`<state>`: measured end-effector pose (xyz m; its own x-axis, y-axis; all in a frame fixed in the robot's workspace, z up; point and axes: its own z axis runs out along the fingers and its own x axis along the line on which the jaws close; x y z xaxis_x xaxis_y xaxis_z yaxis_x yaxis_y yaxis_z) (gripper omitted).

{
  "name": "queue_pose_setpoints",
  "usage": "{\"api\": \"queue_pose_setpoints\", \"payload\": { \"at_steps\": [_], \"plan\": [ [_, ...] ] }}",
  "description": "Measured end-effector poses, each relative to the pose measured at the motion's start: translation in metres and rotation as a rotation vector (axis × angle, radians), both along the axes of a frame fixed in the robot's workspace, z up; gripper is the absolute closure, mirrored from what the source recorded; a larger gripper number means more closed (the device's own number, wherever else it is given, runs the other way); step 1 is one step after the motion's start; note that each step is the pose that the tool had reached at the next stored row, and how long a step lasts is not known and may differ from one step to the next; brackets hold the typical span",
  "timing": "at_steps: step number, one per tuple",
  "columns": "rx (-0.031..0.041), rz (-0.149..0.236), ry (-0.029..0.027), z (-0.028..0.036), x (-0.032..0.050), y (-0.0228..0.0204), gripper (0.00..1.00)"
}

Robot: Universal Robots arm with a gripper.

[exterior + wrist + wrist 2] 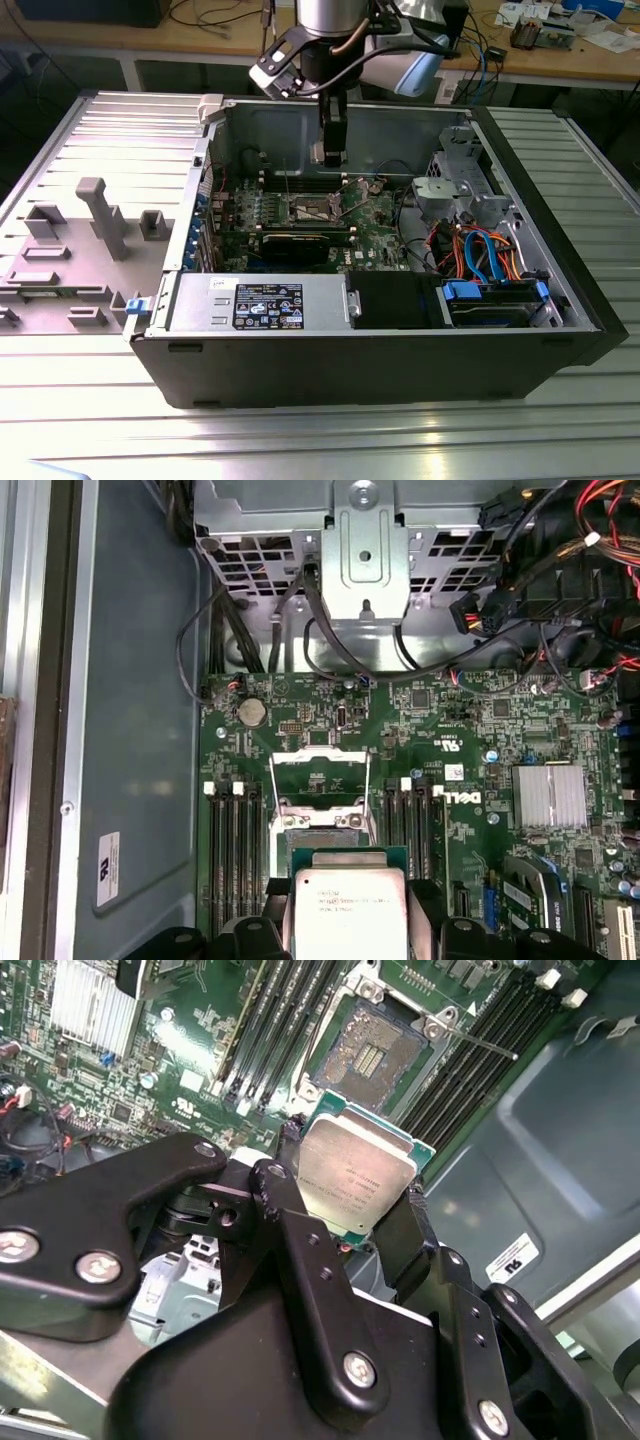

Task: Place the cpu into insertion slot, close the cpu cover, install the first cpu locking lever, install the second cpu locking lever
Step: 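Place the cpu into insertion slot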

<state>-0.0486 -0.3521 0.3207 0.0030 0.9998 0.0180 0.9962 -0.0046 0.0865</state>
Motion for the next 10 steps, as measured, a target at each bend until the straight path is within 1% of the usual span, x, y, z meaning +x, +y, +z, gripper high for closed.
{"api": "queue_pose_setpoints", "payload": {
  "at_steps": [6,9,10],
  "plan": [
    [0.0001,0.003,-0.0007,-0.0012,0.0,0.0,0.46],
    [0.0,0.004,-0.0015,-0.0039,0.0,0.0,0.46],
    [0.0001,0.005,-0.0017,-0.0059,-0.0001,0.0001,0.46]
  ]
}}
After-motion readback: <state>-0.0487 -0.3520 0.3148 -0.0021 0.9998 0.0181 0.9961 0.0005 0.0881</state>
